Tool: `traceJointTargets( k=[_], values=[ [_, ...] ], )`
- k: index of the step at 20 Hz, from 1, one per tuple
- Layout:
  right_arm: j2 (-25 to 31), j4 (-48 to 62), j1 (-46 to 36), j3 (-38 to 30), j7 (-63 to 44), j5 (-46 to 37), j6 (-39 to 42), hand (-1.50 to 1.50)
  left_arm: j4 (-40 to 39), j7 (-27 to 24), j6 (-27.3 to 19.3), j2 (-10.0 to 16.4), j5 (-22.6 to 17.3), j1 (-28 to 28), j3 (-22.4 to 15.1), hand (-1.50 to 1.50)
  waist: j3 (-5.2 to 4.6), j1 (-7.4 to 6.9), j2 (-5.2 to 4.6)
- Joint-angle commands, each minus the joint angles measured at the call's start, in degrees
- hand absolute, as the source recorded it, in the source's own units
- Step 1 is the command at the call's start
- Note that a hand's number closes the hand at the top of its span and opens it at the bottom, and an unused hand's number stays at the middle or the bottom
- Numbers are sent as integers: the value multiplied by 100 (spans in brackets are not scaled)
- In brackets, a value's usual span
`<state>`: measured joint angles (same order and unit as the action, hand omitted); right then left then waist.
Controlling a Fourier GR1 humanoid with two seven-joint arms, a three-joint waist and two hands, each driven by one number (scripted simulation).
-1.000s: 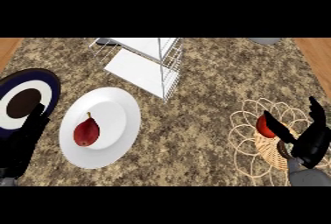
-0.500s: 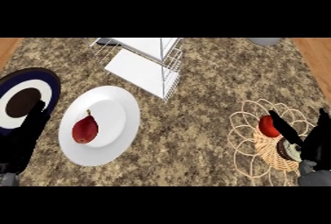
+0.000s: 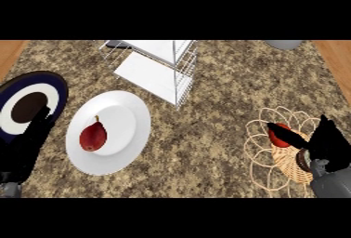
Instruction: Pick the cupcake from the placemat and place it in the tiered shelf
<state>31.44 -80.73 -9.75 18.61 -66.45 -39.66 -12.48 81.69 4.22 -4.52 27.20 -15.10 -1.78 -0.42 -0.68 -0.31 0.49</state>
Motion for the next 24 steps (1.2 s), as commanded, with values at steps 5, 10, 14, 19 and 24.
traceJointTargets(
  k=[5,10,14,19,24],
  values=[
    [396,-812,-111,-52,-1431,409,1867,-150,128,67,-93,-175,40,-50,-21,0,55,68,-17],
    [200,-811,-98,-110,-1635,345,1991,-150,-200,-10,-8,-171,76,200,74,0,56,62,-47],
    [241,-896,309,-226,-1419,268,1954,-150,-342,-140,-49,-248,194,148,85,0,59,101,-44],
    [159,-756,466,-509,-1064,41,1891,-150,-43,39,119,-232,91,16,156,0,66,28,-41],
    [-8,-768,788,-668,-647,-193,1888,-150,-298,-122,231,-225,199,180,307,0,64,61,-47]
  ],
)
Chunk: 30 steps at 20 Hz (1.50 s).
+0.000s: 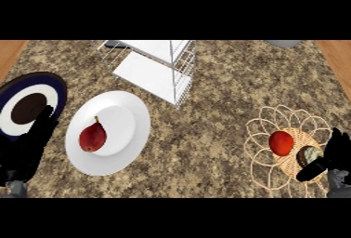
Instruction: Pick the cupcake from the placemat and place it in the tiered shelf
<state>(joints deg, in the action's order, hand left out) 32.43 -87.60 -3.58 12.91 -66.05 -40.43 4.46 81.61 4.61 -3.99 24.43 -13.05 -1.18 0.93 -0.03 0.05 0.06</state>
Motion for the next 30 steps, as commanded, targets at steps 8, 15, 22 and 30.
traceJointTargets(
  k=[8,15,22,30],
  values=[
    [-451,384,18,-534,-373,-299,333,-150,-271,-64,335,22,47,162,326,0,0,17,-4],
    [-595,1168,108,-830,729,-645,-25,150,-322,-132,336,-201,263,115,381,0,4,-11,-11],
    [-577,576,139,-727,455,-1313,145,150,-267,-246,350,-356,420,-45,425,0,2,-8,-4],
    [-2269,-262,-1434,1070,139,-2097,407,150,-46,2,590,-348,482,262,97,0,-18,-709,-74]
  ],
)
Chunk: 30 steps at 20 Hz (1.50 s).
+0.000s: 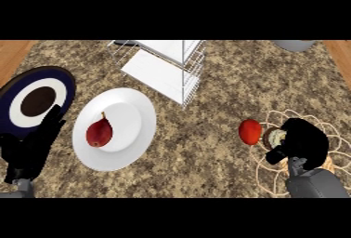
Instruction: Pick the cupcake from the placemat and place it in the tiered shelf
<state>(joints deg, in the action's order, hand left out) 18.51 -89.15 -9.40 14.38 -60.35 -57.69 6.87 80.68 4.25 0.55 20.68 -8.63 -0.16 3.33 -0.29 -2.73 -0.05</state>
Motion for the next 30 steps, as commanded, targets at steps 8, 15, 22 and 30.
traceJointTargets(
  k=[8,15,22,30],
  values=[
    [-1829,693,-2974,2023,-1079,-393,-223,150,-111,192,150,-99,157,576,-373,0,4,-707,-108],
    [-1844,585,-4254,1949,-1841,471,-956,150,-263,206,62,-116,236,707,-346,0,8,-519,-38],
    [-1846,531,-5289,1878,-2462,467,-1480,150,-331,337,49,-36,152,718,-187,0,0,-401,46],
    [-1846,1239,-6664,1366,-2484,365,-1379,150,-206,232,-24,-144,214,491,-244,0,-4,-291,99]
  ],
)
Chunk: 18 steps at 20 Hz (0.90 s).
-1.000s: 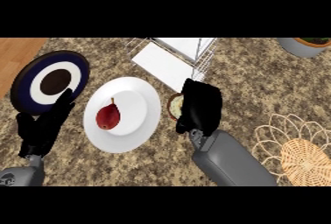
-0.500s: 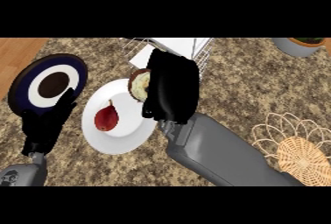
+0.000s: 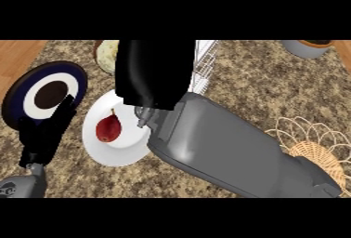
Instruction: Pick the cupcake from the placemat and place it in the tiered shelf
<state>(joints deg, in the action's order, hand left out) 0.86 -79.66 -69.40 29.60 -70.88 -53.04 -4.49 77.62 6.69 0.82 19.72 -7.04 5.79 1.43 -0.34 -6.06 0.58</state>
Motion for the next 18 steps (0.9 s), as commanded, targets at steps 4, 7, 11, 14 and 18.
traceJointTargets(
  k=[4,7,11,14,18],
  values=[
    [-82,906,-1249,-339,-1432,-194,169,150,-105,-124,56,26,-48,-151,97,0,-15,136,27],
    [-82,1406,-1807,-533,-1433,-212,490,150,-85,-88,-64,61,44,-32,126,0,-10,190,18],
    [-82,2004,-2275,-733,-1433,-51,597,150,-25,0,-16,48,-4,-52,115,0,-2,195,-7],
    [-82,2440,-2661,-859,-1433,-4,628,150,-155,-192,-34,-7,34,-136,127,0,-6,202,-20],
    [-82,2992,-2718,-870,-1433,-74,438,150,-88,-227,69,57,-48,-217,200,0,3,243,-52]
  ],
)
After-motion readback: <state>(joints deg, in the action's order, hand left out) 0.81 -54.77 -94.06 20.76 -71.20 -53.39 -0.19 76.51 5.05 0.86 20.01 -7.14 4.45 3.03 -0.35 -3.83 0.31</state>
